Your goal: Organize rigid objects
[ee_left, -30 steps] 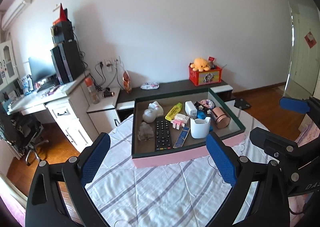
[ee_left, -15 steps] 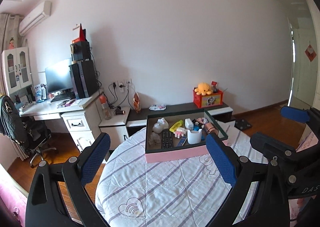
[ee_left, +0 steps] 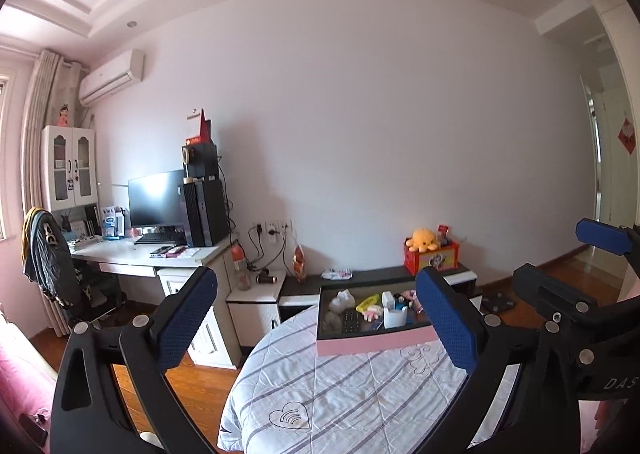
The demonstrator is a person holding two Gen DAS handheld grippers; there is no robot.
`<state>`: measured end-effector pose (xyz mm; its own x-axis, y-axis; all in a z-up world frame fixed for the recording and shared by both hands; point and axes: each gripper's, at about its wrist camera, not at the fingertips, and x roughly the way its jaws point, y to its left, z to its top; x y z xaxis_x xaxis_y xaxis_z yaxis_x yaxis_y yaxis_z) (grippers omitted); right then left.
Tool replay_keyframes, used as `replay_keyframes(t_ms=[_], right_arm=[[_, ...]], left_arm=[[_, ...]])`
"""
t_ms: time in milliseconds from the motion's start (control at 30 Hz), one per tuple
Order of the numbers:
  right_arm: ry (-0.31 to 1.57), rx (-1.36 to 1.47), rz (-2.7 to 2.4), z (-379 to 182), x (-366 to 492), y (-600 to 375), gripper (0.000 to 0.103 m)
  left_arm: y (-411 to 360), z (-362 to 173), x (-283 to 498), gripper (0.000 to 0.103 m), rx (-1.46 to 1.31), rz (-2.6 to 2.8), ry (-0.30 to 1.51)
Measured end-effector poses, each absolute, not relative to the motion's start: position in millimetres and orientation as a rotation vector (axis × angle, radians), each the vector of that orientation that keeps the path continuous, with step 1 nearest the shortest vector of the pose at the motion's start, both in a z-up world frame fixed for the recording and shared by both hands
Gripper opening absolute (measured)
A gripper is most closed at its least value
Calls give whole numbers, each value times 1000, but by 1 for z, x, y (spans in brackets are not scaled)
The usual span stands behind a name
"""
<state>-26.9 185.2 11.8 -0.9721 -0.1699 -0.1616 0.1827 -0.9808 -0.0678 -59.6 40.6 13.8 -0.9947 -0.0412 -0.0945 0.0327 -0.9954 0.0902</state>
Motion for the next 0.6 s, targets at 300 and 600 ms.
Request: replay_keyframes(t_ms=[300, 600], right_arm=[[132, 86, -2982, 28, 24, 178, 103], [134, 4, -2994, 34, 60, 172, 103]], left_arm=[[32, 28, -6, 103, -10, -3098, -110], [29, 35, 33, 103, -114, -3101, -63]])
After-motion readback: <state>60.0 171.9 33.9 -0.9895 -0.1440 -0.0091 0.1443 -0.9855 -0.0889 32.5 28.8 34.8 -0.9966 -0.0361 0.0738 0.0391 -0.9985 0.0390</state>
